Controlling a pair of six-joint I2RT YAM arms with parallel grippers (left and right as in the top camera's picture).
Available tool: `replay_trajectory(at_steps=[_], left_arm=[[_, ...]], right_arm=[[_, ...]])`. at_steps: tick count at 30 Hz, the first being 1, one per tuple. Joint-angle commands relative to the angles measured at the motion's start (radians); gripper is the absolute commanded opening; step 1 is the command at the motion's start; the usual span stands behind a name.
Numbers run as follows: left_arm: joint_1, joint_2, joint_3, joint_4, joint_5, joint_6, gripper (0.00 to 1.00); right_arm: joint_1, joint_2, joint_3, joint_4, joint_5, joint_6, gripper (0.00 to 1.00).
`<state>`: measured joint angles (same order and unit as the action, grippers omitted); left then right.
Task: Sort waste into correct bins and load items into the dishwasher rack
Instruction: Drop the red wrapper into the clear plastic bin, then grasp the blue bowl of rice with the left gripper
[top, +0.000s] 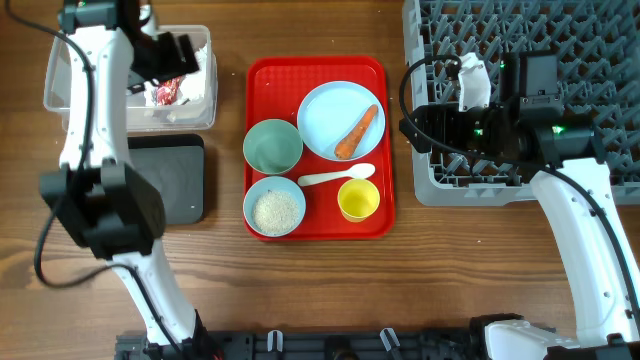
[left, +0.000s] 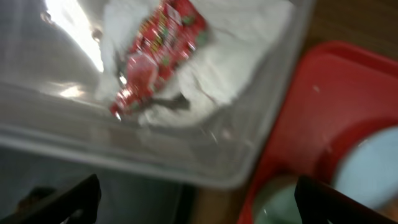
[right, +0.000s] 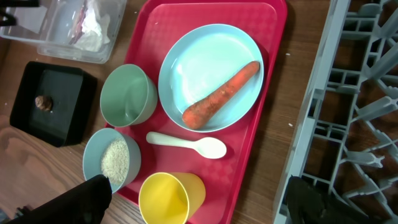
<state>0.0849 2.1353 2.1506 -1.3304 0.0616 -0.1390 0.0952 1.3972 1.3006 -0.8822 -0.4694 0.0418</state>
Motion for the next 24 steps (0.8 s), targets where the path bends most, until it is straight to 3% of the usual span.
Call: replay_trajectory(at_steps=[1, 6, 11, 16, 24], left_arm=[[-0.140, -0.103, 0.008, -0.150, 0.058, 0.014, 1.00], [-0.277, -0.097, -0.010, -0.213, 0.058, -0.144, 1.00], [-0.397, -0.097, -0.093, -0.229, 0.045, -0.225, 1.00], [-0.526, -0.097, -0.227, -0.169, -0.048, -0.357, 1.00], [-0.679, -0.097, -0.329, -0.110, -0.158, -0.535, 0.87]], right_arm=[[0.004, 0.008, 0.021, 0.006, 0.010, 0.013, 0.93], [0.004, 0.008, 0.021, 0.006, 0.010, 0.013, 0.93], [0.004, 0.008, 0.021, 0.006, 0.010, 0.014, 0.93], [0.004, 0.008, 0.021, 0.014, 0.010, 0.010, 0.93], [0.004, 0.008, 0.021, 0.004, 0.010, 0.011, 0.93]])
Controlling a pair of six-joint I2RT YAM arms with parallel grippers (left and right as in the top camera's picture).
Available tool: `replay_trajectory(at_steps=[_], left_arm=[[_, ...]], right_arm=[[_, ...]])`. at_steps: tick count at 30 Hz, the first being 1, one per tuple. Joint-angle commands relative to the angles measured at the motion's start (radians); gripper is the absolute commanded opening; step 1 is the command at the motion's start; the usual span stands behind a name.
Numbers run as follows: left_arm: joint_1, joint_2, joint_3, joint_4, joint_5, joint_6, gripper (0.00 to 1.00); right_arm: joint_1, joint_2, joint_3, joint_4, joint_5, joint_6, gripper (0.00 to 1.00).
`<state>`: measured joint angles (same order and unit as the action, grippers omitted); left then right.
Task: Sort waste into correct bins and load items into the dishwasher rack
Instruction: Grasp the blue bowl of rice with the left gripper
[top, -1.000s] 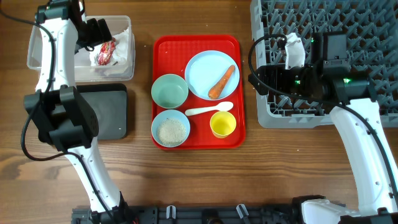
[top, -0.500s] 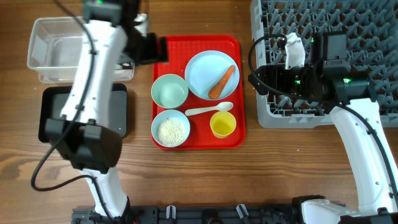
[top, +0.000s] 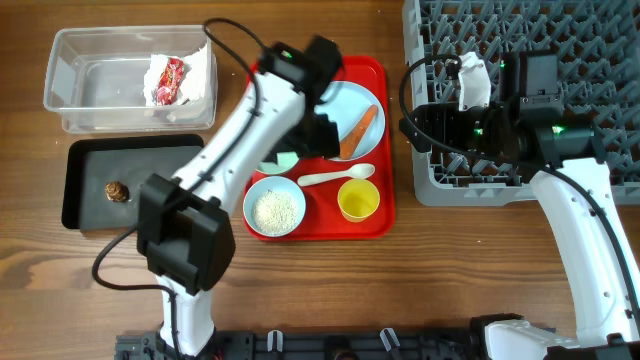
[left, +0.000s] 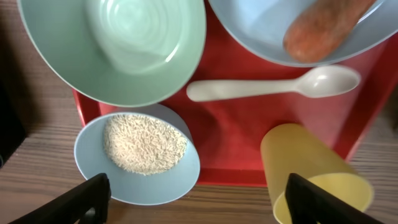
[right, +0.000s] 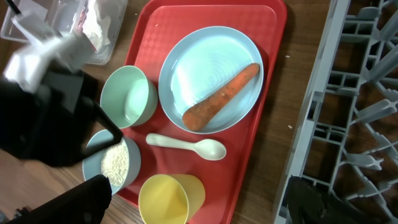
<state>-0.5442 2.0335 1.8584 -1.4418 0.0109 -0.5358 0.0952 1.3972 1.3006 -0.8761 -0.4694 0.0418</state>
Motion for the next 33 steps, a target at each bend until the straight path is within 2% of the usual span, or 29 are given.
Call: replay_trajectory(at_steps=[1, 7, 10, 16, 20, 27, 33], left_arm=[[-0.063, 0.005, -0.051, 0.002, -0.125, -0.160, 0.86], [-0.078, 0.005, -0.157, 0.057, -0.126, -0.221, 0.83], [-0.078, 0.005, -0.242, 0.146, -0.069, -0.219, 0.71], [-0.078, 0.005, -0.335, 0.237, -0.015, -0.201, 0.60], [-0.078, 0.007, -0.368, 0.262, -0.016, -0.201, 0.44], [-0.077, 0.009, -0.409, 0.287, -0.016, -0.201, 0.04], [-0.052, 0.001, -0.383, 0.240, -0.033, -0.173, 0.04]], right_arm=[[0.004, 0.007, 0.021, -0.002, 0.010, 0.011, 0.93], [0.004, 0.008, 0.021, -0.002, 0.010, 0.011, 0.93], [0.004, 0.008, 0.021, 0.002, 0.010, 0.011, 0.93], [0.004, 0.008, 0.021, 0.001, 0.010, 0.011, 0.93], [0.004, 0.008, 0.021, 0.000, 0.010, 0.011, 0.93], [0.004, 0.008, 0.021, 0.001, 0.010, 0.011, 0.93], [0.004, 0.008, 0.021, 0.001, 0.011, 0.011, 0.93]])
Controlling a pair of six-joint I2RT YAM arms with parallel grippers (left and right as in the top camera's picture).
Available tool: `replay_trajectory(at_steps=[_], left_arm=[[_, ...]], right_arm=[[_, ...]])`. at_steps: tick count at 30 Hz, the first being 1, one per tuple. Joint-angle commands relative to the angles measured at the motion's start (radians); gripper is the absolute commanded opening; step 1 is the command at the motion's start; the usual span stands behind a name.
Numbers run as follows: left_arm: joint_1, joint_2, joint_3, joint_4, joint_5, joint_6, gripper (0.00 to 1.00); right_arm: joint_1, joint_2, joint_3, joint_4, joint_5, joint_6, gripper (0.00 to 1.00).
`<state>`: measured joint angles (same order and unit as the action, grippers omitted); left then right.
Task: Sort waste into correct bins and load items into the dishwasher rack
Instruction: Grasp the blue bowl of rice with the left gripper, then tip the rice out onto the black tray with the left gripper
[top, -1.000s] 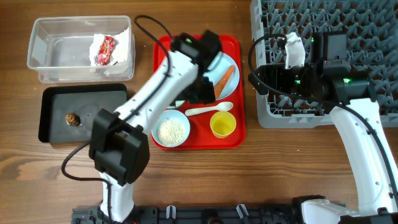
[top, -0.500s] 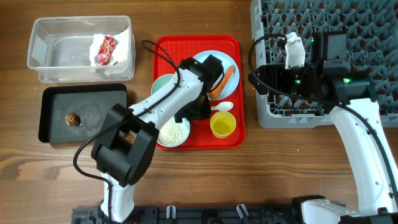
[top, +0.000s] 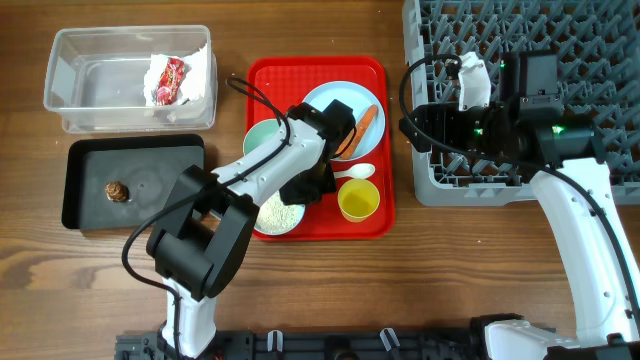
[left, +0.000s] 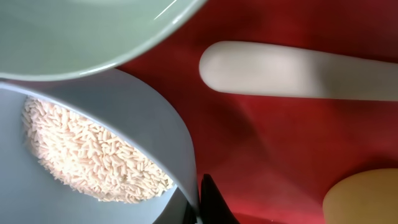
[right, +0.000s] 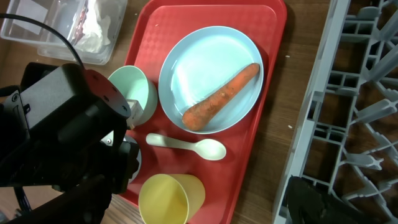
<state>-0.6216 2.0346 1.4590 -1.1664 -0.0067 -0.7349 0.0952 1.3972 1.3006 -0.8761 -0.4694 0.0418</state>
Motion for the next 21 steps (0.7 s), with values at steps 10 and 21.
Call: replay_trajectory(at_steps=[10, 21], left_arm=[[0.158, -0.171, 0.097, -0.103, 0.042, 0.196, 0.04], [0.469, -0.325, 0.097, -0.106, 0.240, 0.387, 0.04]], right_arm=[[0.004, 0.008, 0.021, 0.016, 0.021, 0.011, 0.93], [0.004, 0.008, 0.021, 0.024, 0.032, 0.013, 0.93]])
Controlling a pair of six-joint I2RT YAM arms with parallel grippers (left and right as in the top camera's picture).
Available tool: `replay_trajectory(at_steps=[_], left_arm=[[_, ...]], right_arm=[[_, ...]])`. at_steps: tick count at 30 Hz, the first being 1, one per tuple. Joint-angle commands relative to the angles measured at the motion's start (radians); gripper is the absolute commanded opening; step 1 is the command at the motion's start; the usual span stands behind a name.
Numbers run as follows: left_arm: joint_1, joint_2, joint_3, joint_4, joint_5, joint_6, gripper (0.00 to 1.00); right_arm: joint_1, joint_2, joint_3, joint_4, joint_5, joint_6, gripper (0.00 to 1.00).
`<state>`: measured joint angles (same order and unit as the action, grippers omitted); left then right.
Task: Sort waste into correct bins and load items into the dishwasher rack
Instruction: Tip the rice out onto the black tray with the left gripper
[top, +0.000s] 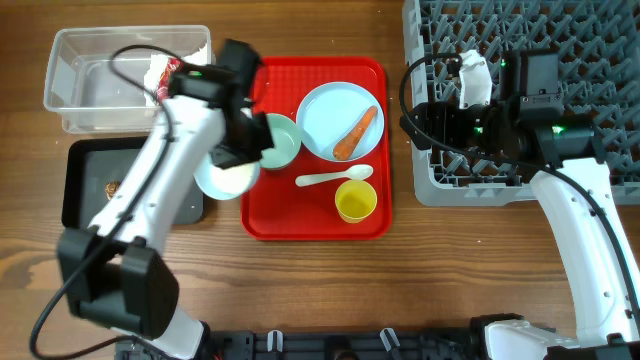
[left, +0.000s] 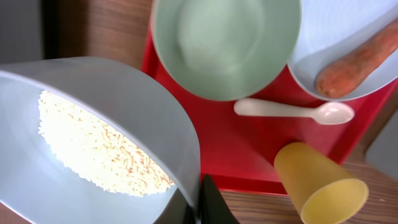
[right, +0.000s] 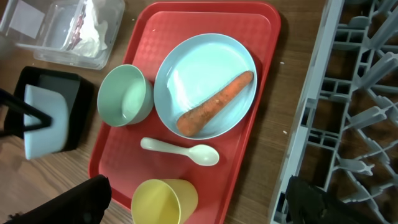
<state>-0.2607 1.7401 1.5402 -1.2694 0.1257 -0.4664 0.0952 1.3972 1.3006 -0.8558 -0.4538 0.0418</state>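
Note:
My left gripper is shut on the rim of a light blue bowl of rice. It holds the bowl tilted in the air, left of the red tray, over the black tray's right end. On the red tray are a green bowl, a blue plate with a carrot, a white spoon and a yellow cup. My right gripper is open and empty by the grey dishwasher rack, above the tray's right side.
A clear bin with a red wrapper and white paper stands at the back left. Below it lies the black tray with a small brown scrap. The rack fills the back right.
The rice bowl stood on the red tray with my left gripper at its rim. Now it is off the tray, held up to the left over the black tray's edge. The right arm has barely shifted.
My left gripper was open over the clear bin, where the red wrapper lay. Then it was open above the tray's rice bowl and cup. Then its fingers were down on the rice bowl's rim, and now it holds the bowl left of the tray.

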Motion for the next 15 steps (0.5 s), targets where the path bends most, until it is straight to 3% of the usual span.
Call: replay_trajectory(at_steps=[1, 15], left_arm=[[0.148, -0.030, 0.016, -0.003, 0.138, 0.148, 0.04], [0.718, -0.023, -0.034, 0.003, 0.599, 0.484, 0.04]], right_arm=[[0.004, 0.008, 0.021, 0.003, 0.017, 0.013, 0.93], [0.004, 0.008, 0.021, 0.009, 0.019, 0.011, 0.94]])
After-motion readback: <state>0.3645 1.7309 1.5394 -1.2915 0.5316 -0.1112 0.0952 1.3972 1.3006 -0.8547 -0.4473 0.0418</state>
